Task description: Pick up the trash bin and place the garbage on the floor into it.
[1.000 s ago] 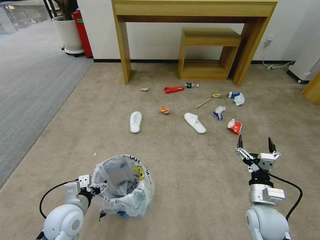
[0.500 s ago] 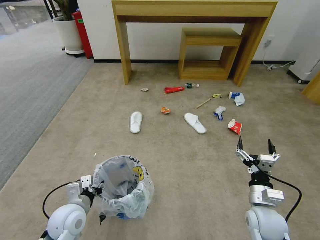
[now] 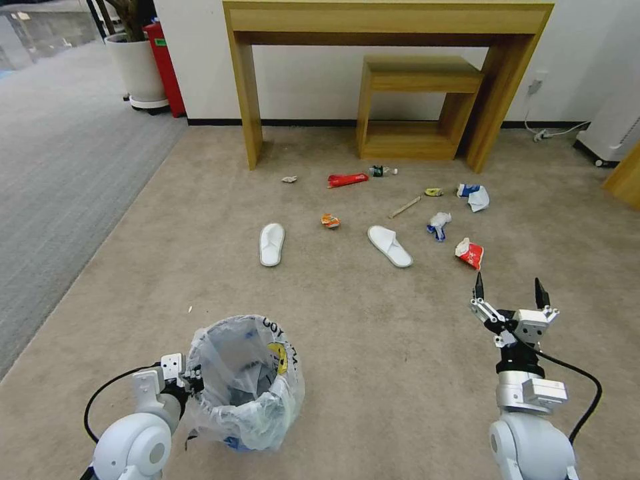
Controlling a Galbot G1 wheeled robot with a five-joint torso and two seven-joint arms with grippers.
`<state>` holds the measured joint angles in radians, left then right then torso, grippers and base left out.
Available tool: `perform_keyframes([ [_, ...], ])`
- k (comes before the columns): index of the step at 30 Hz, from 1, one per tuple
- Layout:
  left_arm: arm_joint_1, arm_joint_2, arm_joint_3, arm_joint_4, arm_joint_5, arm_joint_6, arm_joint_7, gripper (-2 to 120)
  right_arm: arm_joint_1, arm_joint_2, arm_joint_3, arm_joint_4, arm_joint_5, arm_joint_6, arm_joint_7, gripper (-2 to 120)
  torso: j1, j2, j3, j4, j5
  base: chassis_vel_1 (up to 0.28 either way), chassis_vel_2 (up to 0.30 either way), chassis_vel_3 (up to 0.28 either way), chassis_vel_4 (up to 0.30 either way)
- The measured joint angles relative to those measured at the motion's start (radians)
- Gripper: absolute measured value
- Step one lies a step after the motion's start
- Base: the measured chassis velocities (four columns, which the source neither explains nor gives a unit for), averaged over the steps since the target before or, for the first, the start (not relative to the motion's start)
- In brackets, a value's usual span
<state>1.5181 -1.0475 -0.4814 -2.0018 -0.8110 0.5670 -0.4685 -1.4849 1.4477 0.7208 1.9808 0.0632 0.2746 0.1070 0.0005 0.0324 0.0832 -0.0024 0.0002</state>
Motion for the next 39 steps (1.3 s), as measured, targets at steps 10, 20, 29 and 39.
perform_keyframes([
  [10,0.013,-0.015,-0.030,-0.031,-0.019,0.017,-0.025,3,-0.011,-0.008,0.002,0.020,0.005,-0.002,0.001,100,0.000,0.000,0.000,0.0001,-0.0008,0.000,0.000,0.000,0.000],
  [20,0.028,-0.020,-0.097,-0.124,-0.083,0.036,-0.059,1,-0.011,-0.015,-0.004,0.026,0.008,-0.008,0.001,100,0.000,0.000,0.000,0.0001,-0.0002,0.000,0.000,0.000,0.000],
  [29,0.032,-0.040,-0.160,-0.207,-0.159,0.056,-0.104,1,-0.013,-0.026,-0.007,0.027,0.014,-0.013,0.000,100,0.000,0.000,0.000,0.0001,-0.0002,0.000,0.000,0.000,0.000],
  [39,0.050,-0.060,-0.230,-0.271,-0.178,0.058,-0.107,1,-0.018,-0.048,-0.011,0.027,0.042,-0.020,0.001,100,0.000,0.000,0.000,0.0001,-0.0002,0.000,0.000,0.000,0.000],
])
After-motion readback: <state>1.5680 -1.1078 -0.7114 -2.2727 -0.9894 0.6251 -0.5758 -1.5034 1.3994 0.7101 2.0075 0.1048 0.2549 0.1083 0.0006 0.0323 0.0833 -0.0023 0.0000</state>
